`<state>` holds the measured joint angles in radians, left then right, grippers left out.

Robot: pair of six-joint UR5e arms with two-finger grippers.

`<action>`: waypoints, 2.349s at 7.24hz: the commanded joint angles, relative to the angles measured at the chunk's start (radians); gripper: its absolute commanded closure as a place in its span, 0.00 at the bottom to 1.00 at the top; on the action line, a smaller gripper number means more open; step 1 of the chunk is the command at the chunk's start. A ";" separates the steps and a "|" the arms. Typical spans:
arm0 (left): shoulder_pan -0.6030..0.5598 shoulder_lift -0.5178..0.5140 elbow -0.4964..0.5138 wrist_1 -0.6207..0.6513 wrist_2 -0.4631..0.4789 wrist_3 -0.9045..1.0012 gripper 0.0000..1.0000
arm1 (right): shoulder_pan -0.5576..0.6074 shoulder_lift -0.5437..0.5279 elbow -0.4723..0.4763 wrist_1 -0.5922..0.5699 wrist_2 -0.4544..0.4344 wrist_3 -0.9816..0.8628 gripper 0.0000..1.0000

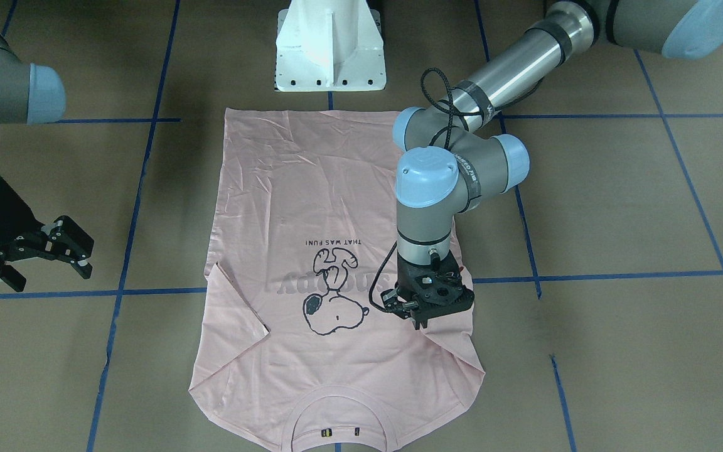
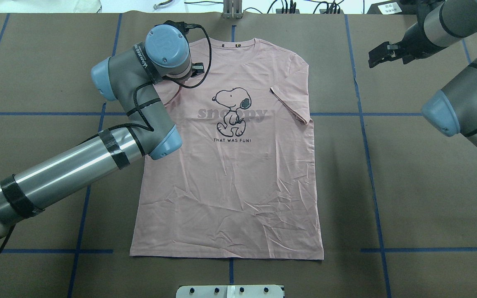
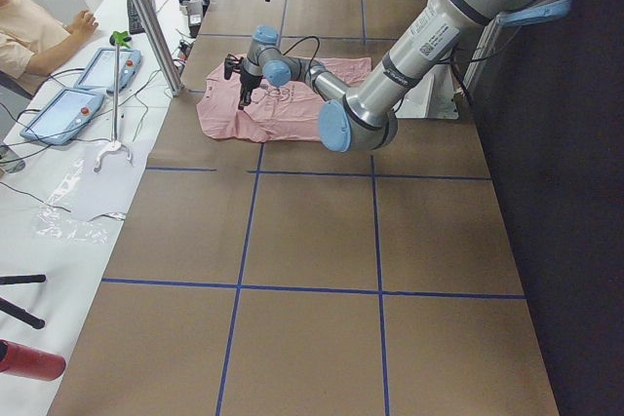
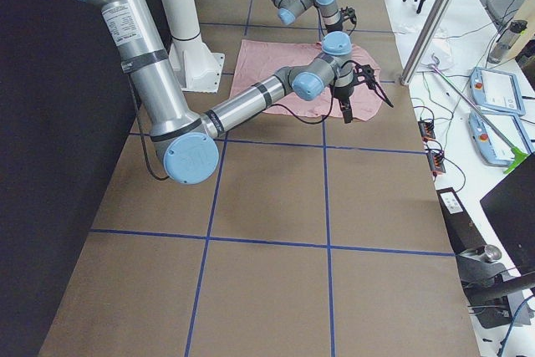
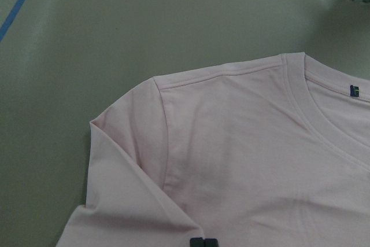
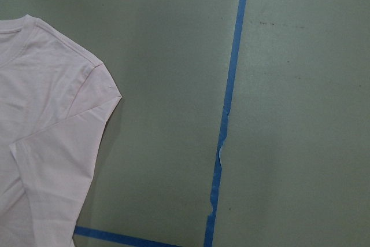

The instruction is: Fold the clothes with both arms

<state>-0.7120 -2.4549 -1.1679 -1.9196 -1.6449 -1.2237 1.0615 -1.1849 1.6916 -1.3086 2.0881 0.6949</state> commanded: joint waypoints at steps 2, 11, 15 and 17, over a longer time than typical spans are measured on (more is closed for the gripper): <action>0.005 0.158 -0.302 0.004 -0.089 0.108 0.00 | -0.062 0.005 0.060 0.003 -0.012 0.131 0.00; 0.392 0.681 -0.909 0.004 0.034 -0.236 0.43 | -0.863 -0.216 0.528 -0.201 -0.697 0.946 0.09; 0.520 0.806 -0.908 0.005 0.071 -0.289 0.46 | -0.879 -0.216 0.527 -0.201 -0.698 0.948 0.08; 0.542 0.815 -0.897 0.005 0.080 -0.290 0.46 | -0.880 -0.216 0.527 -0.201 -0.698 0.948 0.08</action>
<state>-0.1852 -1.6467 -2.0729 -1.9146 -1.5730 -1.5122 0.1824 -1.4007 2.2182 -1.5094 1.3898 1.6428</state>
